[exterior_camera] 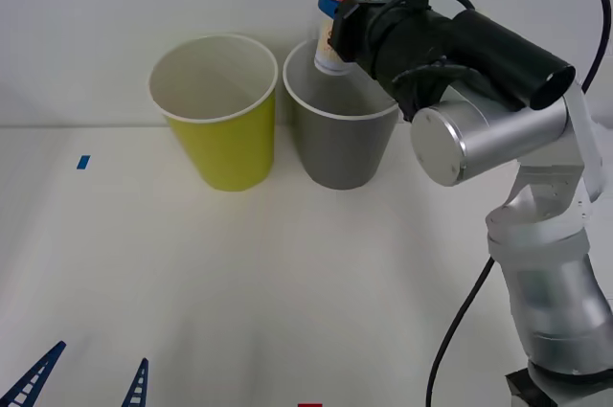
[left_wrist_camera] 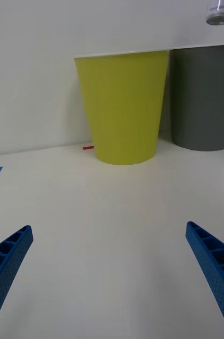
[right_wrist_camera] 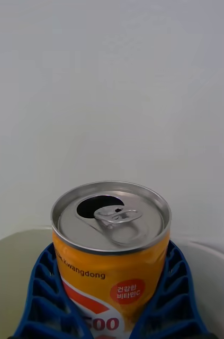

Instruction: Put cans in the gray bin and PET bottles in the light green bin.

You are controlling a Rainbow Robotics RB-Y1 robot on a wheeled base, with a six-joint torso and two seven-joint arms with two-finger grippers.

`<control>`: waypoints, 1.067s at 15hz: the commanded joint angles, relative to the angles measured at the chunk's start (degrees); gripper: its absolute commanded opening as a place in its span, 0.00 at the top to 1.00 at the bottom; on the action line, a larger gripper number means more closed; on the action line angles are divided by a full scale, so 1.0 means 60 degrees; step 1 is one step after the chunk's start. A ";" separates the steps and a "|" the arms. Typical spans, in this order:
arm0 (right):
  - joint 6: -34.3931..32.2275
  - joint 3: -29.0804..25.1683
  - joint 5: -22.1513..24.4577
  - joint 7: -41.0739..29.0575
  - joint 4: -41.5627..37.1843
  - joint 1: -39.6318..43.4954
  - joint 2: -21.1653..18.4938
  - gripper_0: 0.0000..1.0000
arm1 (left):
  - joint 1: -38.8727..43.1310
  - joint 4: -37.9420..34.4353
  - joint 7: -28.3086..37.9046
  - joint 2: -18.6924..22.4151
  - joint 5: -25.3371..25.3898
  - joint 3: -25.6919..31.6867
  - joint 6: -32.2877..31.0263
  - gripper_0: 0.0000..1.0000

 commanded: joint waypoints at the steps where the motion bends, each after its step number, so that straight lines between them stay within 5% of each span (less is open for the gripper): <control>1: -0.0924 -0.0010 -0.0082 0.0050 0.0931 -0.0356 -0.0182 1.00 | 0.0000 0.0000 0.0000 0.0000 0.0000 0.0000 0.0000 0.00; 16: -0.1408 -0.0098 -0.0082 0.0109 0.1034 -0.0444 -0.0826 1.00 | 0.0000 0.0000 0.0000 0.0000 0.0000 0.0000 0.0000 0.00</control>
